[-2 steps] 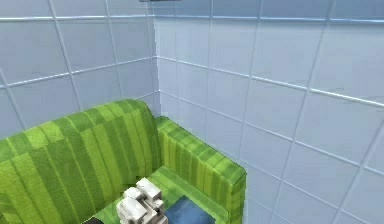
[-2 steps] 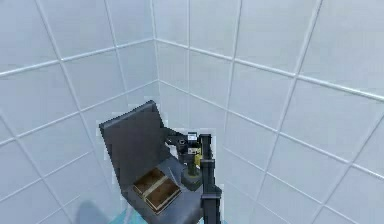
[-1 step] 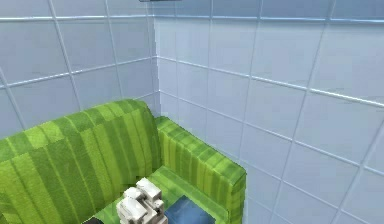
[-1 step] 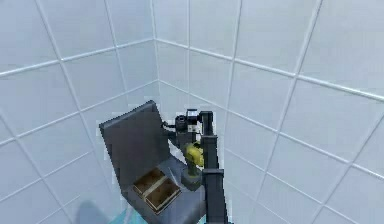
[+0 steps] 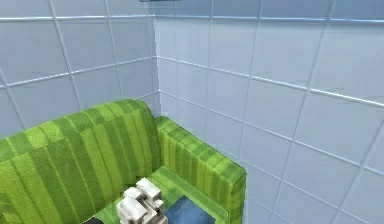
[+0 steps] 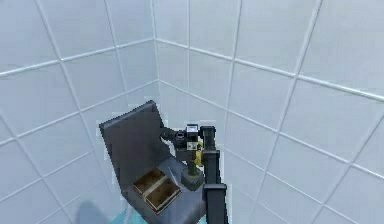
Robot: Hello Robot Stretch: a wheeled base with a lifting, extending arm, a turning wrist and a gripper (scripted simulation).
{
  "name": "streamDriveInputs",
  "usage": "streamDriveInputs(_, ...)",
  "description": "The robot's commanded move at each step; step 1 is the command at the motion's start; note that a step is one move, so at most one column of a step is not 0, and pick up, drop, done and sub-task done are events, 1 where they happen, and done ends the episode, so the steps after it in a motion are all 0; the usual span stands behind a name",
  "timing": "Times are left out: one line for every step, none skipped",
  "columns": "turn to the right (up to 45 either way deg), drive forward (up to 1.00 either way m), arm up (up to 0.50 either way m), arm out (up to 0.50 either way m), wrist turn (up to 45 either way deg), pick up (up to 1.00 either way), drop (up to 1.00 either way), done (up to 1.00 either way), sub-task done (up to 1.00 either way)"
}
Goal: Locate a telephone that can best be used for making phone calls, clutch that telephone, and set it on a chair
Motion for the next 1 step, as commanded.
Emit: streamDriveInputs(0.0,0.0,0.0,0.0,0.0,0.0,0.0,1.0,0.0)
